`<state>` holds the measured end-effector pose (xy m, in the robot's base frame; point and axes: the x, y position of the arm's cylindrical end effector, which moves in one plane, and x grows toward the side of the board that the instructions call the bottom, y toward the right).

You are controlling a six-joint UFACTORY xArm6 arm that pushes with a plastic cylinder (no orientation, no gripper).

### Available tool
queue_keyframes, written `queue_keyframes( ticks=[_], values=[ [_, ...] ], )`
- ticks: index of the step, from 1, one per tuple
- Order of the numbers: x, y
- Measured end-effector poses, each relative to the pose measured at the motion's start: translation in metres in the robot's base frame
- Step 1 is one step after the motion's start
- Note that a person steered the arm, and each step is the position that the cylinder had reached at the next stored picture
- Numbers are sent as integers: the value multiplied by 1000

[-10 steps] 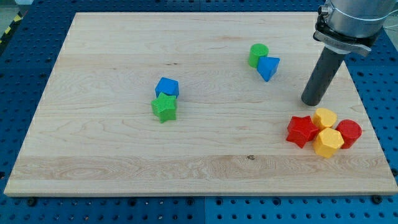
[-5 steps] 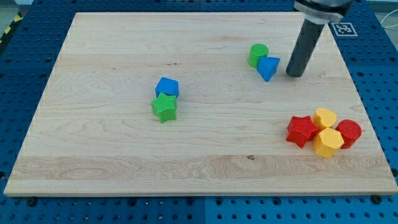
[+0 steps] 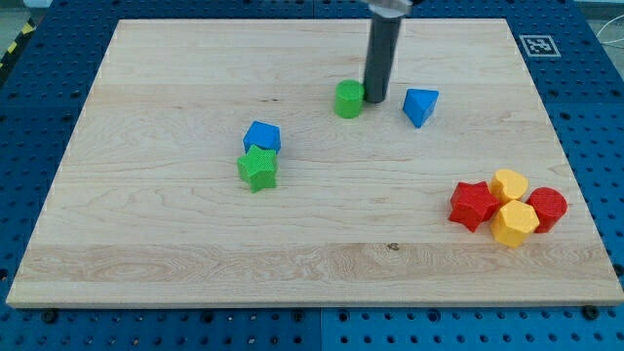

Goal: Slide the green circle above the blue cube

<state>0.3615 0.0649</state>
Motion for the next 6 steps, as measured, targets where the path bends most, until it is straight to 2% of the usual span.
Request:
queue_keyframes(
  ticks=[3, 5, 6],
  values=[
    [14, -94],
    [-21, -132],
    [-7, -142]
  ],
)
